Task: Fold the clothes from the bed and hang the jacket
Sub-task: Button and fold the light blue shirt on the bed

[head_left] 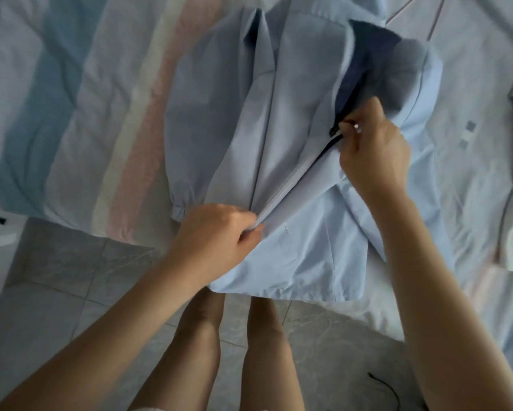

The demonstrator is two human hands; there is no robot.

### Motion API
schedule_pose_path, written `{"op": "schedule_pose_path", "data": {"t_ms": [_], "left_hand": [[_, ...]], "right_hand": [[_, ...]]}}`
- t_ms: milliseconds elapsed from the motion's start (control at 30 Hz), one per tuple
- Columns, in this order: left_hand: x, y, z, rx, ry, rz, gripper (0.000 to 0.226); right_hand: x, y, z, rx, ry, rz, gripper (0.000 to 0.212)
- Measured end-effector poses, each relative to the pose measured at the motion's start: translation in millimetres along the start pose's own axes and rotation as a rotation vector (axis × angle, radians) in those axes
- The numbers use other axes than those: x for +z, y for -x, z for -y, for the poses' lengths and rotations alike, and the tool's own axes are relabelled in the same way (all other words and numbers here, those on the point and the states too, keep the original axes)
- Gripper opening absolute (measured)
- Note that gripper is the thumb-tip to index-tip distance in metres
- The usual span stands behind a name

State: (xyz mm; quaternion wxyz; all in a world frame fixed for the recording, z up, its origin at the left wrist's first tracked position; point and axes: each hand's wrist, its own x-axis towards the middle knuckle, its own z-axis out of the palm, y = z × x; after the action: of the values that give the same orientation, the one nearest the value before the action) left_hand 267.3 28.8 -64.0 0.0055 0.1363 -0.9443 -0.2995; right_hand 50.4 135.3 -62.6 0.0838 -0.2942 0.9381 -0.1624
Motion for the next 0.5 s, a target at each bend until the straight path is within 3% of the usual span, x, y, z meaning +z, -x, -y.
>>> {"op": "schedule_pose_path", "data": {"t_ms": [133,300,400,500], "left_hand": [[5.3,8.9,6.6,-0.024,0.001,0.053,0.038],[-1.6,9.7,11.5,-0.247,-0.059,0.215,0.048],[-21.4,-4.8,10.6,-0.257,-0.021,0.037,0.051],[-31.1,-28.9,2.7,-0.216,0.119,-0.111,0.052]], "right_hand": [[12.6,3.2,2.0,0.093,-0.024,-0.002,0.014],[33.8,36.0,5.9,0.119,-0.327,-0.109,0.009],[32.6,47.9,10.7,0.093,-0.356,-0.107,0.009],[34.7,65.2,30.8,-0.136,-0.279,0.024,0.003]]}}
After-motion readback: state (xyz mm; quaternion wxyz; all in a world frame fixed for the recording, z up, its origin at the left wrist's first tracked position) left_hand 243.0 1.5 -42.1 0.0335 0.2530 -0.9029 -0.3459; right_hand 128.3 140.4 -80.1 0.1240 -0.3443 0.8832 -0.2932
